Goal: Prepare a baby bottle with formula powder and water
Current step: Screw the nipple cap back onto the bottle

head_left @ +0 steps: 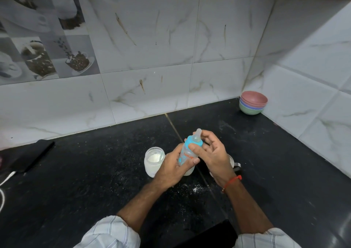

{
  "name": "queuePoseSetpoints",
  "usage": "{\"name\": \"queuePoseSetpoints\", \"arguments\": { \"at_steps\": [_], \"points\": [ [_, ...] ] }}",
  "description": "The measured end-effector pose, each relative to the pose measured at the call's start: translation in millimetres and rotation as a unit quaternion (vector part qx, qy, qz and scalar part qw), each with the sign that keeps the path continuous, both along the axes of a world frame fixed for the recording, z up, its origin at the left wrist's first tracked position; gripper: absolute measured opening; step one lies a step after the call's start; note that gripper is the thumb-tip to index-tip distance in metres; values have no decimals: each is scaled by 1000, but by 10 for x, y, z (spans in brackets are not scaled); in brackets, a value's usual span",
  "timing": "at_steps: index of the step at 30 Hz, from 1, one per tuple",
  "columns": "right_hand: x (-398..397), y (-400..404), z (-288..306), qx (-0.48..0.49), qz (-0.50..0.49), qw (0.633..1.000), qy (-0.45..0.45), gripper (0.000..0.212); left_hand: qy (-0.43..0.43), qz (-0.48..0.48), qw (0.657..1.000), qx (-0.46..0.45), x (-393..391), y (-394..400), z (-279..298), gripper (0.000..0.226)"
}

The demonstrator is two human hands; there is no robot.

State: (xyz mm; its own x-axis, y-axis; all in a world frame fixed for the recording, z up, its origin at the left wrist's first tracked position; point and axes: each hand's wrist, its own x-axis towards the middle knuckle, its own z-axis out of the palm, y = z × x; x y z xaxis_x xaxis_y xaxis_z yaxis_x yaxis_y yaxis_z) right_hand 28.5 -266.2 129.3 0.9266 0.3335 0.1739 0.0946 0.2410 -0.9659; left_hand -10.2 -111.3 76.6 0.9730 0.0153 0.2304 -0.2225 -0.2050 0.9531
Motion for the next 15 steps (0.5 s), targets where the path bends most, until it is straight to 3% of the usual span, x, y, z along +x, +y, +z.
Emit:
{"name": "queuePoseSetpoints", "arguments": {
  "at_steps": [7,11,15],
  "points": [
    [-28,-4,-60,14,30,999,-1,47,5,33,999,-26,-11,41,-10,59],
    [-42,43,-49,9,-20,999,-25,48,-9,37,999,-13,-15,60,20,55],
    [-39,32,-65,-10,4,999,-48,63,-13,31,999,-2,-18,49,16,65]
  ]
}}
